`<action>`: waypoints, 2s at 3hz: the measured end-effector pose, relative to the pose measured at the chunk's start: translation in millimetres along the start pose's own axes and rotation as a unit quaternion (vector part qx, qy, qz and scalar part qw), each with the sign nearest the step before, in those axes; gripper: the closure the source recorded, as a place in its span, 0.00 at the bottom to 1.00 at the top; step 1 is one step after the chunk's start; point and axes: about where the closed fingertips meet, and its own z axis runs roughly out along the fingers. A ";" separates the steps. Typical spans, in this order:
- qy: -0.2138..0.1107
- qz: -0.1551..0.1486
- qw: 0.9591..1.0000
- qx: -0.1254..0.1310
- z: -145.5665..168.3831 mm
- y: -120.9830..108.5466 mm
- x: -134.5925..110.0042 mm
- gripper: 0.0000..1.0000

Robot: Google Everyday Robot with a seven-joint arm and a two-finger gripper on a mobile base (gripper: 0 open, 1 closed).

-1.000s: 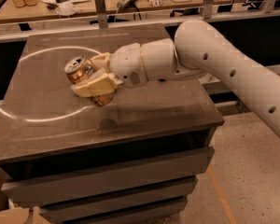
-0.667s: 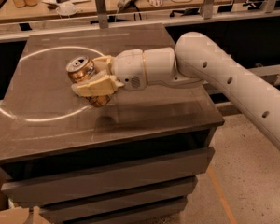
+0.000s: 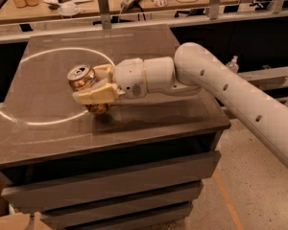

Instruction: Place orange can upright

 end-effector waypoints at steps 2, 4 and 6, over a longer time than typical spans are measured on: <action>-0.003 0.031 0.999 0.009 -0.3 4.4 26.8 0.31; -0.007 0.045 0.999 0.026 -13.8 6.3 38.3 0.00; 0.043 0.001 0.997 0.065 -65.4 -5.2 12.8 0.00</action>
Offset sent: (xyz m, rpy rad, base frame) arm -0.0042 -0.0076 -0.0490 0.0406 0.1301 -0.0686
